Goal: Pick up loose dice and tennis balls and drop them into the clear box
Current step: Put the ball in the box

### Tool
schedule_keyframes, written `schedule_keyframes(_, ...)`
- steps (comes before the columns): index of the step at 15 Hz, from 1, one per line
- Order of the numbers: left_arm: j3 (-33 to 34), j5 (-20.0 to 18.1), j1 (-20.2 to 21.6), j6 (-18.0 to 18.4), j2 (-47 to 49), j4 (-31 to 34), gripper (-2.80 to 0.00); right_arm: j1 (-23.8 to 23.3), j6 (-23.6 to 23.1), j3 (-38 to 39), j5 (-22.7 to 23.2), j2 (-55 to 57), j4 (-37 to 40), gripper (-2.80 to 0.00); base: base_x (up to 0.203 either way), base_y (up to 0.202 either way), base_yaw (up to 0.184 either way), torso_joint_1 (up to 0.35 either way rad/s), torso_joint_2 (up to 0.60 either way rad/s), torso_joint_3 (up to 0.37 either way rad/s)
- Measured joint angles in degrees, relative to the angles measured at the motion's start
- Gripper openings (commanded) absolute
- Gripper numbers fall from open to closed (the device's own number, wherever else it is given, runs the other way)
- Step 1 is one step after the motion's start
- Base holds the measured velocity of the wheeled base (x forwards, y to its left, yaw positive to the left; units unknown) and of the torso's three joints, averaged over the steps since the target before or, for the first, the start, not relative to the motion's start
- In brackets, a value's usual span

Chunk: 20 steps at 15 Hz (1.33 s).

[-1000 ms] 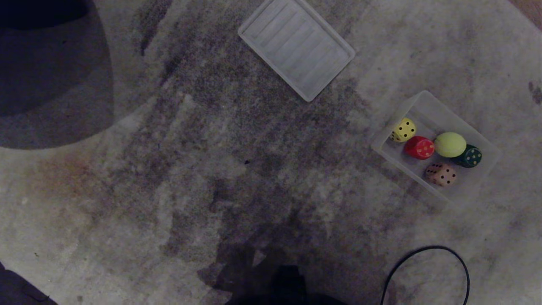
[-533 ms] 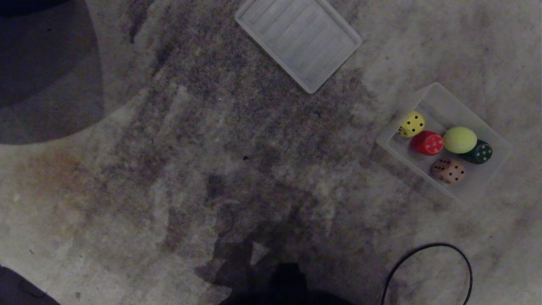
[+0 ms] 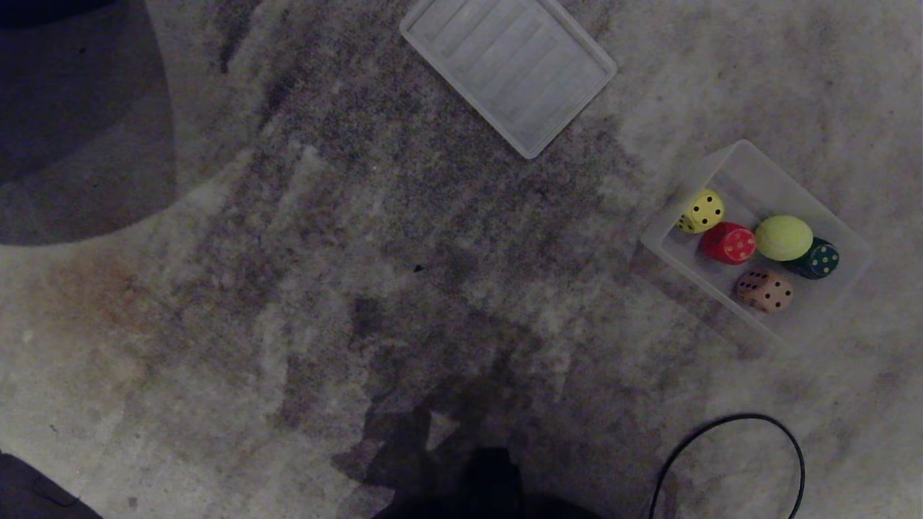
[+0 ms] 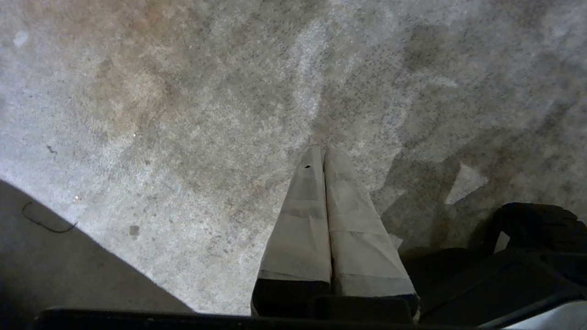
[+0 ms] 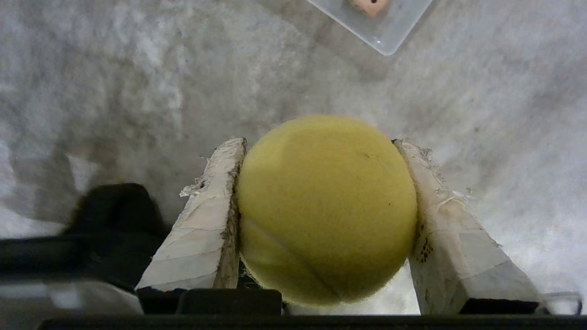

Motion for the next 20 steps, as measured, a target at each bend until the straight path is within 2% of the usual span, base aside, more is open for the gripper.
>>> schedule_keyframes(3,0.0,0.0,0.0,0.0,0.0,0.0,-2.8,-2.2,5.1,-7.2,0.0,16.9,-4.5,-2.8,0.0,0.0,0.0,0.0,0.0,0.0)
schedule_keyframes(6,0.0,0.0,0.0,0.0,0.0,0.0,-2.8,-3.9,11.2,-11.0,-0.2,35.7,-14.6,-2.8,0.0,0.0,0.0,0.0,0.0,0.0)
schedule_keyframes(12,0.0,0.0,0.0,0.0,0.0,0.0,-2.8,-3.1,20.6,-15.8,-2.8,71.9,-45.7,-2.8,0.0,0.0,0.0,0.0,0.0,0.0)
schedule_keyframes(14,0.0,0.0,0.0,0.0,0.0,0.0,-2.8,-2.4,23.4,-18.7,-3.0,79.7,-58.5,-2.8,0.0,0.0,0.0,0.0,0.0,0.0)
schedule_keyframes(16,0.0,0.0,0.0,0.0,0.0,0.0,-2.8,-2.4,23.9,-20.4,-3.1,83.4,-65.5,-2.8,0.0,0.0,0.0,0.0,0.0,0.0)
schedule_keyframes(17,0.0,0.0,0.0,0.0,0.0,0.0,-2.8,-2.5,23.9,-21.4,-3.1,84.4,-66.0,0.0,0.0,0.0,0.0,0.0,0.0,0.0)
schedule_keyframes(20,0.0,0.0,0.0,0.0,0.0,0.0,-2.8,-2.9,23.8,-22.7,-3.2,87.0,-69.5,0.0,0.0,0.0,0.0,0.0,0.0,0.0)
